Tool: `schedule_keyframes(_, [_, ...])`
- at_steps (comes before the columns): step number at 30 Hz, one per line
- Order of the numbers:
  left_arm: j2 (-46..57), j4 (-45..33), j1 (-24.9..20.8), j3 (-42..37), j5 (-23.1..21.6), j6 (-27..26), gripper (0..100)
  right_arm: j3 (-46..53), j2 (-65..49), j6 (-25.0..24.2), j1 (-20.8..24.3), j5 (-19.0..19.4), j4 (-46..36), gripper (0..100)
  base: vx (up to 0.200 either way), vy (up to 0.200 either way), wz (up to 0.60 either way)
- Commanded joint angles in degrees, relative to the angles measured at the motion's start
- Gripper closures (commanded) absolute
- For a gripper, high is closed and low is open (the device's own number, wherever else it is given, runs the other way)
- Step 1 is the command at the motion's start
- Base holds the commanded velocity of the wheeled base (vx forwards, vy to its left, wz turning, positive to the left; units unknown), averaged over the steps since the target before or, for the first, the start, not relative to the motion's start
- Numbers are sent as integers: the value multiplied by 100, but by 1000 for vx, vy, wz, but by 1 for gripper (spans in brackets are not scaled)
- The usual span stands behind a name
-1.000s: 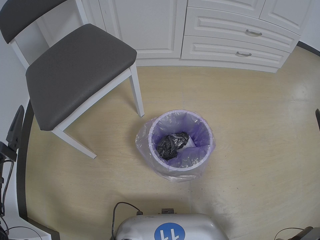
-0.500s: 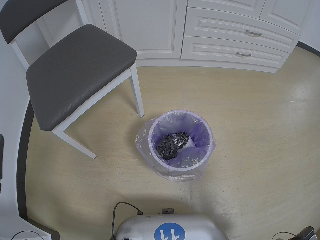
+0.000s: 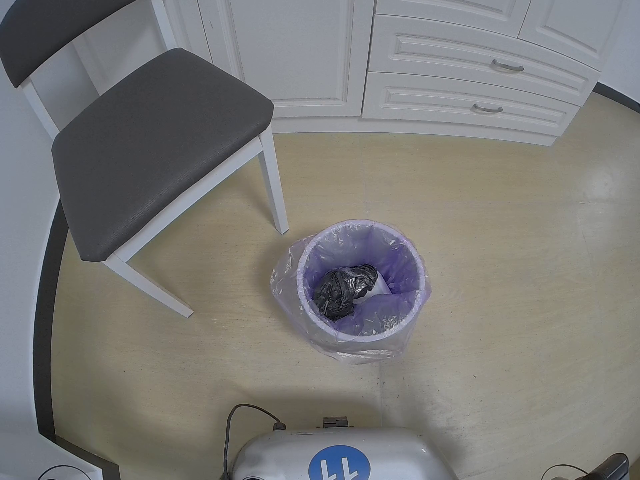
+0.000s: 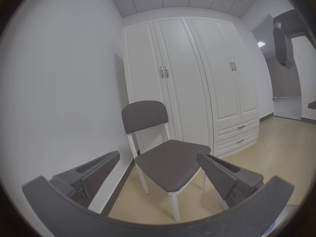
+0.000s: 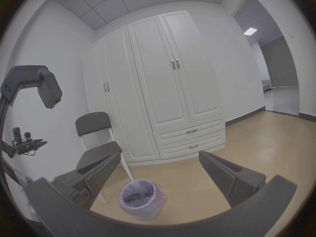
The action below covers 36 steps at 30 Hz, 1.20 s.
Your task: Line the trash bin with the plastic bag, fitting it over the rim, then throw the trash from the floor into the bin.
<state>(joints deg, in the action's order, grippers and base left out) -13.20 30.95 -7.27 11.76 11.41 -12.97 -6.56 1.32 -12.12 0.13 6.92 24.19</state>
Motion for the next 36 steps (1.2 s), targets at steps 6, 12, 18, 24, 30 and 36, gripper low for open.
schedule_keyframes(6, [767, -318, 357, -289, 19, 383, 0, 586, -132, 930, -5, -666, 42, 0, 0, 0, 0])
schedule_keyframes(12, [1320, -757, 727, -385, -130, 559, 0, 656, -132, 1045, -5, -807, 16, 0, 0, 0, 0])
schedule_keyframes(18, [1311, -740, 727, -737, -165, 726, 0, 656, -132, 1054, -13, -807, -652, 0, 0, 0, 0])
schedule_keyframes(24, [1311, -916, 727, -1168, -359, 770, 0, 656, -132, 1054, -13, -798, -1628, 0, 0, 0, 0])
schedule_keyframes(30, [1311, -1636, 727, -1168, -350, 822, 0, 656, -132, 1010, -13, -789, -1997, 0, 0, 0, 0])
schedule_keyframes(36, [1311, -2287, 727, -1168, -341, 796, 0, 656, -132, 1027, -13, -736, -2006, 0, 0, 0, 0])
